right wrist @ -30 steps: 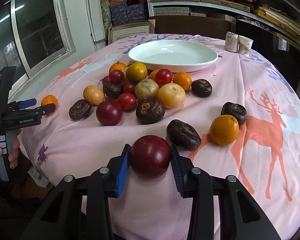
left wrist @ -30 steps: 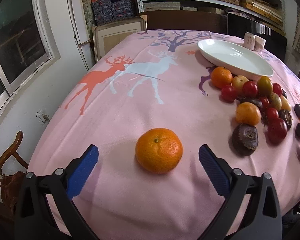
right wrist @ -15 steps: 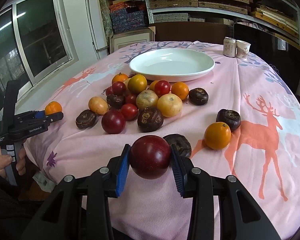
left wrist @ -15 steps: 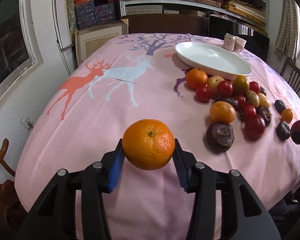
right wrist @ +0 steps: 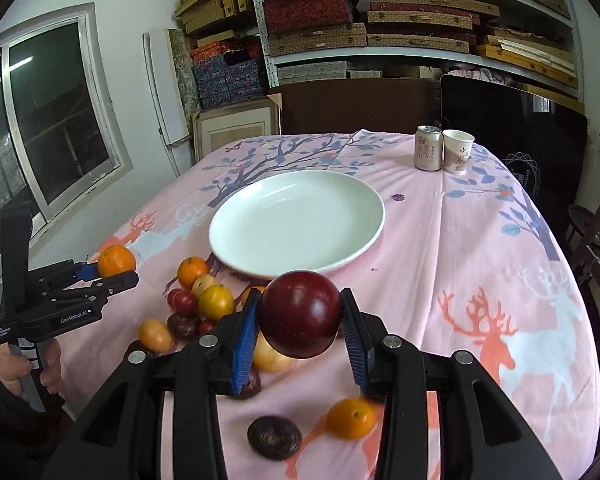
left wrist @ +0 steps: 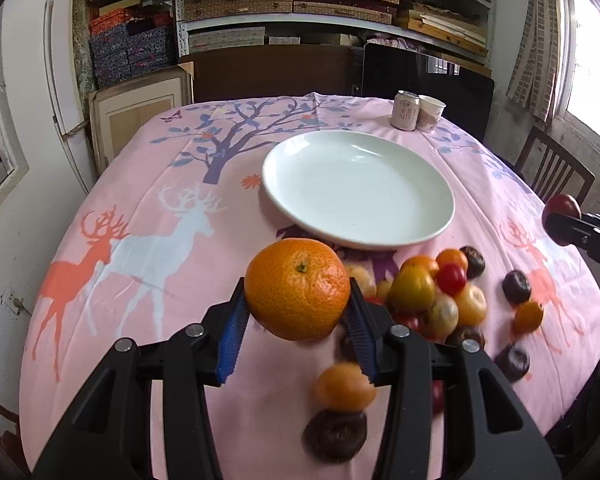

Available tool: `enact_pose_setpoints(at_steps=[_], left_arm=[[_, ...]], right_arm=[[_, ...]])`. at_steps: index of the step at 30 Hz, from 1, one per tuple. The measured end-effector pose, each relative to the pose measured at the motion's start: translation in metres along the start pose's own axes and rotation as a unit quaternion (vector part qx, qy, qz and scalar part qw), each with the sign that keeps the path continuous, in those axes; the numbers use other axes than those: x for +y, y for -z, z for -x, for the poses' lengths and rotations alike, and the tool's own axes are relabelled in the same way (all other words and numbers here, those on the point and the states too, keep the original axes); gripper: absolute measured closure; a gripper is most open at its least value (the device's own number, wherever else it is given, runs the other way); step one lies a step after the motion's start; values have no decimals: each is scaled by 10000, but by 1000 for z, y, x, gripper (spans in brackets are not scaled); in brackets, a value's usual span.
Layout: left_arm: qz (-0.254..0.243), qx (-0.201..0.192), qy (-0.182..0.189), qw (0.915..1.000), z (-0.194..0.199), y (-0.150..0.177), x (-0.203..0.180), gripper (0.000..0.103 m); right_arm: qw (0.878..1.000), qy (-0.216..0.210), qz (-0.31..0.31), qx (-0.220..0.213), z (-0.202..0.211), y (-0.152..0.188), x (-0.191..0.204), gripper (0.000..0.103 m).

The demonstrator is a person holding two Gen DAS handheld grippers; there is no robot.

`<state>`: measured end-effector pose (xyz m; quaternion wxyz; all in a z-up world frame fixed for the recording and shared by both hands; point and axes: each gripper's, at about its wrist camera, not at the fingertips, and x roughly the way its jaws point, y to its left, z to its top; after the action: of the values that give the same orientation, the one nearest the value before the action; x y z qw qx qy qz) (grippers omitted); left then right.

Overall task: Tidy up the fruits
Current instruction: 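Carry both fruits onto the white plate and open both tools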

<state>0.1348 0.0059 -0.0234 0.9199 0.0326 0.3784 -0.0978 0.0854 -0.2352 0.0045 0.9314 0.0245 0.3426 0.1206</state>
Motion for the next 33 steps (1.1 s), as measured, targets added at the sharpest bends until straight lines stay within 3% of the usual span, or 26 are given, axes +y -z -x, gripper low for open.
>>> enact_pose_setpoints(at_steps=[9, 11, 12, 13, 14, 16, 18, 24, 33], left_arm=[[30, 817, 273, 9963, -130, -93, -26, 56], [133, 1089, 326, 9934, -155, -100, -24, 56], [224, 1217, 327, 9918, -164, -102, -21, 56], [317, 1231, 303, 9914, -165, -103, -16, 55], [393, 1155, 306, 9921, -161, -103, -12, 52], [544, 868, 336, 9942, -141, -102, -1, 30], [594, 548, 327, 9962, -112, -96, 8, 23], [259, 273, 444, 9983, -36, -44, 9, 18], [-445, 361, 482, 9972, 9, 51, -13, 18]], right_arm=[[9975, 355, 41, 617, -110, -61, -3, 63], [9964, 586, 146, 596, -125, -70, -3, 50], [9962, 701, 159, 496, -126, -72, -3, 35], [9962, 753, 148, 412, -124, -73, -5, 34], [9966, 716, 131, 392, -121, -73, -6, 34], [9974, 639, 94, 314, -106, -67, -11, 34], [9974, 666, 14, 261, -89, -56, -16, 34], [9974, 680, -150, 183, -39, -6, -27, 27], [9984, 350, -279, 333, 5, 66, -21, 26]])
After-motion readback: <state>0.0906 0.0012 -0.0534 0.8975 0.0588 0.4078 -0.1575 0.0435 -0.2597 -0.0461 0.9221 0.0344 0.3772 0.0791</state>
